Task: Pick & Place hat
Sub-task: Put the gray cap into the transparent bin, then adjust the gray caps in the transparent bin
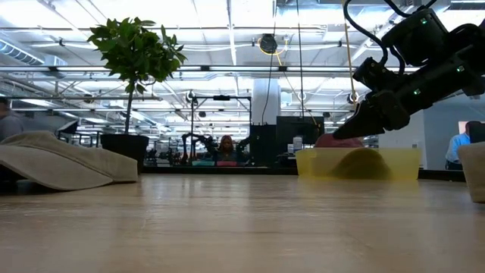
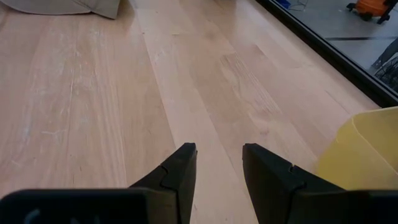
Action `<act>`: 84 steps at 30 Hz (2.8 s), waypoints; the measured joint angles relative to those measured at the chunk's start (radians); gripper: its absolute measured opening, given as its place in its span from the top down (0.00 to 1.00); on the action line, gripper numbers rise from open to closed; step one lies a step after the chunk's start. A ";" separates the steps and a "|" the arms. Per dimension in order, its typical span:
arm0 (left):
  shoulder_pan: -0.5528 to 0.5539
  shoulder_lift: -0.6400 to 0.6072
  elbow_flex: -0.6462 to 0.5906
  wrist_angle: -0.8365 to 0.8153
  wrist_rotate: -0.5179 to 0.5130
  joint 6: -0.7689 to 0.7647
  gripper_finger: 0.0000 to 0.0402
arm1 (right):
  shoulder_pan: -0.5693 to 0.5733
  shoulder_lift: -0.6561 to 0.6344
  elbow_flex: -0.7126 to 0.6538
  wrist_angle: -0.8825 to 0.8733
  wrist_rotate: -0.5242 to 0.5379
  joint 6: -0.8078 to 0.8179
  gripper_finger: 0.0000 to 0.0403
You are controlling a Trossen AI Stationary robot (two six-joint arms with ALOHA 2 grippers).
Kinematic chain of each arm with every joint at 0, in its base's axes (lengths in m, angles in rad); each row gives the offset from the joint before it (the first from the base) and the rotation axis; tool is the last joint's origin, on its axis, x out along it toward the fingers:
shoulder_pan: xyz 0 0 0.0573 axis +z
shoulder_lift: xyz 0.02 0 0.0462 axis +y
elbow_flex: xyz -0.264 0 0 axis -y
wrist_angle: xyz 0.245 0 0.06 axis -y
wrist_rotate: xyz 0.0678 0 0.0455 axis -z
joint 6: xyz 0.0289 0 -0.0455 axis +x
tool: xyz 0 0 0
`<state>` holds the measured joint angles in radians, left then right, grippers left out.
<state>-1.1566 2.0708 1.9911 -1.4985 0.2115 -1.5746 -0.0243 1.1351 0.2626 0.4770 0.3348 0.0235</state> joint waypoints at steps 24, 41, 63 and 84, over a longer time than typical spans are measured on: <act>-0.047 -0.002 -0.115 -0.073 0.047 0.006 0.59 | 0.000 0.000 -0.101 0.181 0.001 0.024 0.70; 0.010 -0.145 -0.111 -0.072 -0.226 -0.036 0.70 | 0.083 0.000 -0.089 0.452 -0.235 0.070 0.70; 0.189 -0.325 -0.110 -0.072 -1.527 0.319 0.71 | 0.261 0.261 0.204 0.492 -0.149 -0.107 0.70; 0.657 -0.375 -0.429 0.944 -0.816 1.275 0.71 | 0.264 0.245 0.202 0.436 -0.154 -0.088 0.70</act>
<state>-0.4994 1.6957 1.5622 -0.5543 -0.6047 -0.2993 0.2394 1.3797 0.4644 0.9127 0.1811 -0.0647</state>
